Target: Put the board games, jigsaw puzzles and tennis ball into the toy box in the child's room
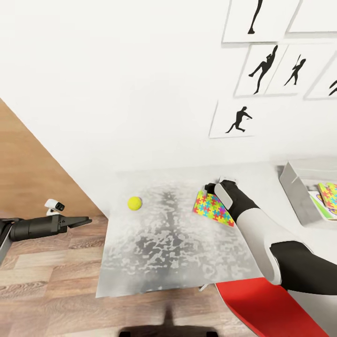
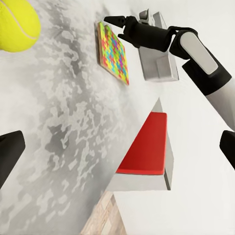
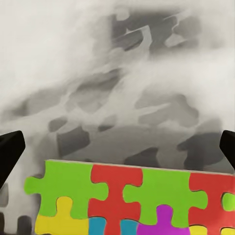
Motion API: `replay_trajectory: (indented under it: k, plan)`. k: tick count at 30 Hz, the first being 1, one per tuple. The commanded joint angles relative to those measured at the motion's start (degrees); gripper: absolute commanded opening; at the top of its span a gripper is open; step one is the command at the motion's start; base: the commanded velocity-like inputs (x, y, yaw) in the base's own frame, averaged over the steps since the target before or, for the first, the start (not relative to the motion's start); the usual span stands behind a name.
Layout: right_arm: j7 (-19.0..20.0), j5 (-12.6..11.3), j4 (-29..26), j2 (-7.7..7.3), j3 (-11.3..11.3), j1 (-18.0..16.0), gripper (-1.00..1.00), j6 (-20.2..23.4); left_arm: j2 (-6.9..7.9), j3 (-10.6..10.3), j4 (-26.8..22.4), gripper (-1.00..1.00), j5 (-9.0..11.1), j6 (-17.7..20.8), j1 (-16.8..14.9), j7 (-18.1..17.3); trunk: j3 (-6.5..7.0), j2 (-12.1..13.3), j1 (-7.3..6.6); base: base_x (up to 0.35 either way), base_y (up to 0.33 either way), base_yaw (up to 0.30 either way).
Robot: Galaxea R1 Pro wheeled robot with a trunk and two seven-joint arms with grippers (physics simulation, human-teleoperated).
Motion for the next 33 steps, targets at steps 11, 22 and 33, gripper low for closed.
replay_trajectory:
  k: [11,22,33]
  plan:
    - [-0.4,-0.6,-0.1,-0.06,0.5,0.0,1.00,0.2,0.02,0.0,0.0,1.00,0.0,0.6,0.0,-0.2,-0.09,-0.1,0.03,-0.045,0.000,0.000]
    - [-0.4,-0.6,-0.1,-0.05,0.5,0.0,1.00,0.3,0.02,0.0,0.0,1.00,0.0,0.6,0.0,-0.2,-0.09,-0.1,0.03,-0.035,0.000,0.000]
    - [-0.4,-0.7,0.0,0.01,0.2,0.0,1.00,0.5,0.02,0.0,0.0,1.00,0.0,0.6,0.0,-0.2,-0.12,-0.1,0.03,-0.003,0.000,0.000]
